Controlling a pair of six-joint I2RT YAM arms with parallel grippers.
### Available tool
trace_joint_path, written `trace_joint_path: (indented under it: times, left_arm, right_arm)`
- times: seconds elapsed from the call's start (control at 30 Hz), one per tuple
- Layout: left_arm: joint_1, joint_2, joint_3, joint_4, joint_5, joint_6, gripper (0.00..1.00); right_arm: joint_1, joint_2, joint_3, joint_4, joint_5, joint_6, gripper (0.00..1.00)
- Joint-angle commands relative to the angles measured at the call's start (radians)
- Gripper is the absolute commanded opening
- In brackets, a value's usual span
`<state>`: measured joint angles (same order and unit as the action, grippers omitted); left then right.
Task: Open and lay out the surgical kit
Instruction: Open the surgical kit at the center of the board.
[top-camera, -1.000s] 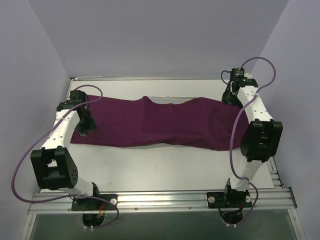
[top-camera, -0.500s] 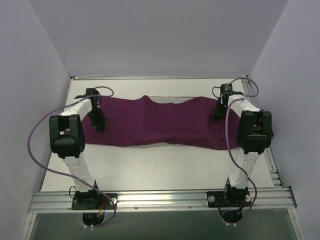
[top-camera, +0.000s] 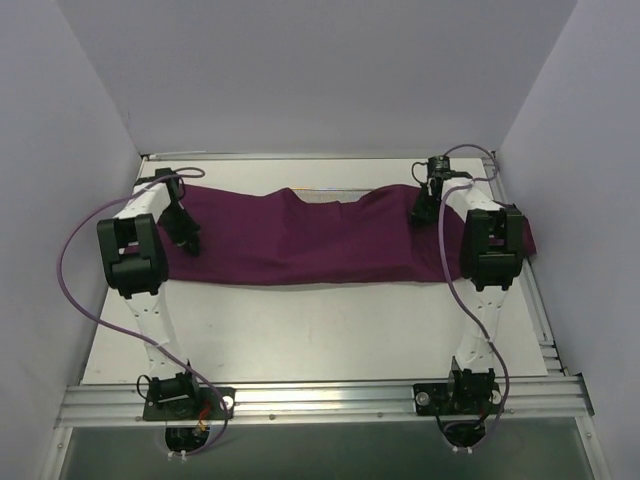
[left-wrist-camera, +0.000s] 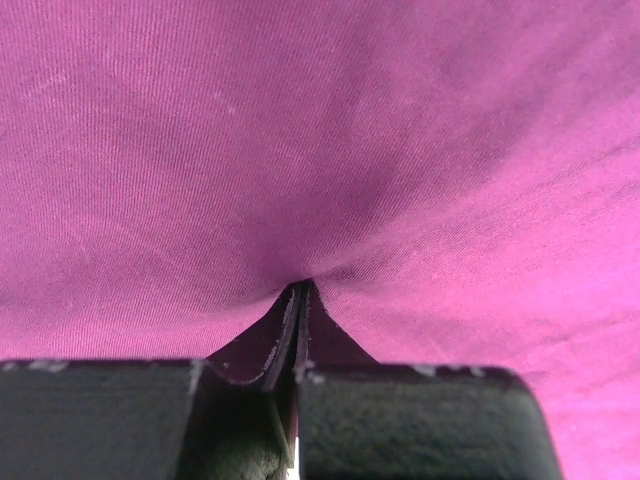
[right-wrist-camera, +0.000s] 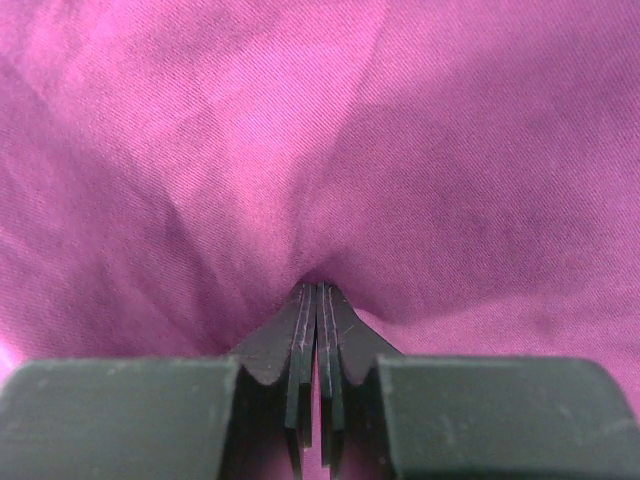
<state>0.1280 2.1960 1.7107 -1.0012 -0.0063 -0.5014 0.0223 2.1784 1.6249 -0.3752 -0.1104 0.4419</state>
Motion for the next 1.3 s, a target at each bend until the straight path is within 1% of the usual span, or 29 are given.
trace_joint_path:
  times: [0.0, 0.1, 0.17, 0.3, 0.33, 0.4, 0.47, 0.5, 0.53, 0.57, 0.63, 0.7, 0.73, 0.9, 0.97, 1.03, 1.07, 1.1, 1.2, 1.27]
  left_arm:
    - [0.071, 0.105, 0.062, 0.023, -0.107, 0.003, 0.02]
    - [0.085, 0.148, 0.125, -0.037, -0.126, 0.003, 0.02]
    - [0.097, 0.172, 0.165, -0.05, -0.106, 0.014, 0.02]
    - [0.122, 0.217, 0.249, -0.069, -0.064, 0.038, 0.02]
    - [0.121, 0.22, 0.265, -0.076, -0.054, 0.046, 0.02]
    - [0.114, 0.203, 0.279, -0.077, -0.032, 0.047, 0.02]
    - [0.107, 0.157, 0.258, -0.07, -0.017, 0.046, 0.02]
    - [0.102, 0.139, 0.244, -0.065, -0.011, 0.044, 0.02]
    - [0.095, 0.101, 0.228, -0.054, -0.008, 0.043, 0.02]
    - [0.09, 0.082, 0.195, -0.05, -0.004, 0.04, 0.02]
    - [0.076, 0.03, 0.153, -0.033, 0.006, 0.038, 0.03]
    - [0.062, 0.004, 0.1, -0.027, 0.028, 0.031, 0.04]
    - [0.055, -0.016, 0.084, -0.021, 0.041, 0.029, 0.04]
    - [0.018, -0.05, 0.033, -0.017, 0.051, 0.021, 0.04]
    - [0.012, -0.061, 0.029, -0.017, 0.054, 0.027, 0.04]
    - [0.015, -0.085, 0.014, -0.017, 0.049, 0.031, 0.04]
    - [0.013, -0.094, 0.006, -0.016, 0.042, 0.038, 0.04]
    - [0.016, -0.105, -0.002, -0.014, 0.039, 0.041, 0.04]
    - [0.018, -0.145, -0.042, -0.008, 0.029, 0.046, 0.04]
    - [0.018, -0.169, -0.075, 0.003, 0.032, 0.04, 0.04]
  right_arm:
    - [0.036, 0.144, 0.045, -0.042, 0.003, -0.008, 0.0]
    - [0.041, 0.201, 0.139, -0.091, -0.002, -0.011, 0.0]
    - [0.041, 0.213, 0.171, -0.099, -0.002, -0.003, 0.0]
    - [0.033, 0.202, 0.184, -0.123, 0.008, -0.009, 0.0]
    - [0.025, 0.173, 0.176, -0.12, 0.008, -0.015, 0.0]
    - [0.001, 0.13, 0.15, -0.116, 0.05, -0.049, 0.09]
    - [-0.018, 0.061, 0.145, -0.131, 0.083, -0.065, 0.2]
    - [-0.065, 0.038, 0.135, -0.139, 0.1, -0.074, 0.21]
    - [-0.083, -0.013, 0.125, -0.137, 0.107, -0.075, 0.22]
    - [-0.102, -0.04, 0.116, -0.13, 0.139, -0.075, 0.24]
    - [-0.157, -0.078, 0.101, -0.093, 0.146, -0.08, 0.25]
    - [-0.186, -0.066, 0.116, -0.079, 0.134, -0.081, 0.24]
    - [-0.208, -0.025, 0.16, -0.085, 0.13, -0.086, 0.23]
    - [-0.225, 0.093, 0.26, -0.129, 0.155, -0.092, 0.16]
    - [-0.234, 0.093, 0.253, -0.183, 0.224, -0.08, 0.12]
    - [-0.245, 0.043, 0.195, -0.194, 0.315, -0.074, 0.08]
    - [-0.263, 0.011, 0.102, -0.192, 0.348, -0.065, 0.05]
    - [-0.278, -0.061, 0.046, -0.18, 0.371, -0.059, 0.04]
    - [-0.344, -0.179, -0.133, -0.151, 0.367, -0.051, 0.03]
    - [-0.363, -0.21, -0.169, -0.168, 0.385, -0.058, 0.03]
